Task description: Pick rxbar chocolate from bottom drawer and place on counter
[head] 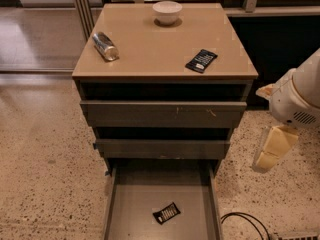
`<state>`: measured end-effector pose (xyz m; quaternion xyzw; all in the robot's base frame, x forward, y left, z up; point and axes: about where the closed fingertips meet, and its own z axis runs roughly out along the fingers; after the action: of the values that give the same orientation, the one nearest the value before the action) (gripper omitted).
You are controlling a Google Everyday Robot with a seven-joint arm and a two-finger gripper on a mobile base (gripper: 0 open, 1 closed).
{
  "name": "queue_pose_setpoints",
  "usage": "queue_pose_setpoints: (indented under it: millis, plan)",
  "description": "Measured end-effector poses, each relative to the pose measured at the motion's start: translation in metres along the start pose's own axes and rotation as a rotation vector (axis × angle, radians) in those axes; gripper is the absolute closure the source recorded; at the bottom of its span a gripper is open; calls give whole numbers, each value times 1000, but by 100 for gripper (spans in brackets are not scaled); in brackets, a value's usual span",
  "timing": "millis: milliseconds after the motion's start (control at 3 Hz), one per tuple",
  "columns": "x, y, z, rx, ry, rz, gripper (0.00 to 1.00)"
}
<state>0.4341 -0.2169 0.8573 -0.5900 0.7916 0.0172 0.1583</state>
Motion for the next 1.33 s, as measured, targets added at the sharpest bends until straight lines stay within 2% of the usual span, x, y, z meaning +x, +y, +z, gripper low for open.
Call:
queue_pose_setpoints:
  millis: [667, 1000, 1333]
  plan:
    - [9, 35, 95, -100, -18, 49, 0]
    - [9, 35, 95, -100, -18, 49, 0]
    - [8, 41, 108, -128, -26, 19, 0]
